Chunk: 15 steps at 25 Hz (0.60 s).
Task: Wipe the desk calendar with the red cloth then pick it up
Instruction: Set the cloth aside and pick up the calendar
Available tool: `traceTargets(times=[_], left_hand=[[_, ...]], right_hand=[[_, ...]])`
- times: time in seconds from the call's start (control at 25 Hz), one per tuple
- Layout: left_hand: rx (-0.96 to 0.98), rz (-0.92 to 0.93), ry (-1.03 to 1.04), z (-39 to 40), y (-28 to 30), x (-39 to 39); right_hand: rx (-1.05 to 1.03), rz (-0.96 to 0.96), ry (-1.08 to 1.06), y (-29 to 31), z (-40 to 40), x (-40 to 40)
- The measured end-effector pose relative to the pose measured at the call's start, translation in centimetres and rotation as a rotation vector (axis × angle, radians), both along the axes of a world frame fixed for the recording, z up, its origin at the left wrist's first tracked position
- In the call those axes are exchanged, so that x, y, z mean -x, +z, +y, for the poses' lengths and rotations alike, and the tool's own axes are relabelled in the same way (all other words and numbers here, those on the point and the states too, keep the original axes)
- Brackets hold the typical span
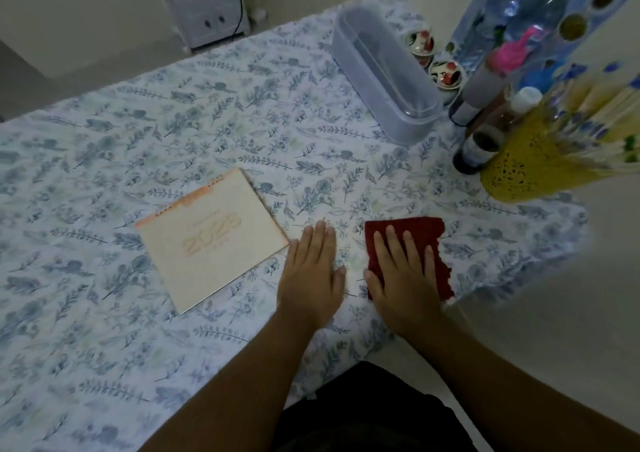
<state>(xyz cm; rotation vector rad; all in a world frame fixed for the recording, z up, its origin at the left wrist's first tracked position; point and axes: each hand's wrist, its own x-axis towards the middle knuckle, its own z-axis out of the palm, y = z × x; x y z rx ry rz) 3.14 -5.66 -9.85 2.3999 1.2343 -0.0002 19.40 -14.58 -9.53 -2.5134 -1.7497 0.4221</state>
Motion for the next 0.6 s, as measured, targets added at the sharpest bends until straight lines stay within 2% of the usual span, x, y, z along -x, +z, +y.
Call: traceTargets(times=[0.12,0.2,0.4,0.6], left_hand=[[-0.045,-0.119,0.007,0.4,1.1,0.9],[-0.070,-0.157,0.102,0.5,2.1,2.3],[-0.040,-0.112,0.646,1.9,4.7,8.4],[0.142,-0.112,1.193,5.8,6.2,13.9]], right_hand=[[-0.060,0.035,0.062,1.2,1.9,0.8],[-0.088,0.084,0.138,2.1,4.0,1.8],[-0.044,0.178,0.335,4.1,10.4,6.5],[0.067,0.389,0.211,5.3,16.1,10.0]])
